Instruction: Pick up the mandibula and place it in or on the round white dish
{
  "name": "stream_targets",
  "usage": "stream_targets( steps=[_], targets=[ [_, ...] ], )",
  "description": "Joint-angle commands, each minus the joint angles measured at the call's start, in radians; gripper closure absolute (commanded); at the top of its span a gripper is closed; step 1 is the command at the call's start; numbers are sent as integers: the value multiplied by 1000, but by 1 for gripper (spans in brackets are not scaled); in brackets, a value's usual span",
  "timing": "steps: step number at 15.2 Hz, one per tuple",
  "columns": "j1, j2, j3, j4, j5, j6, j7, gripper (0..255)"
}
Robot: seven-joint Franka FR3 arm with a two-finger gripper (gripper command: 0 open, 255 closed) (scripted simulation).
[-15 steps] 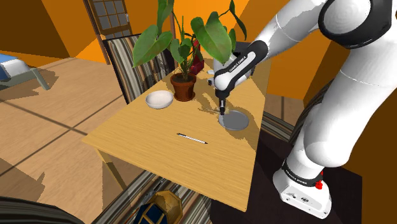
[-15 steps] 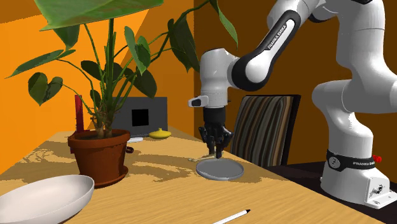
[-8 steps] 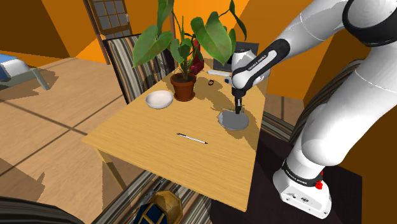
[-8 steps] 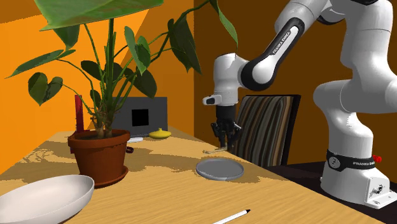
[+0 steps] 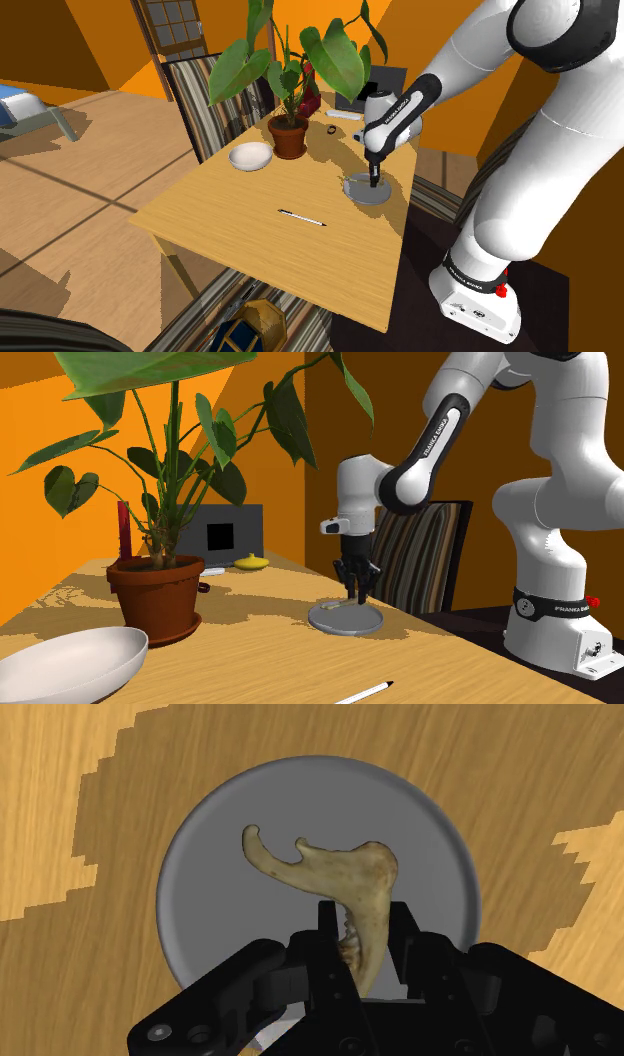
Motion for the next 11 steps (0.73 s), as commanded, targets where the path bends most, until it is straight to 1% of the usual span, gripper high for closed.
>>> stream_targets(
  steps=[1, 6, 11],
  targets=[
    [3, 36, -3, -1, 17, 36, -12, 255],
    [7, 126, 1, -5, 74, 126, -47, 255],
    [6, 126, 2, -5, 73, 126, -47, 255]
  ],
)
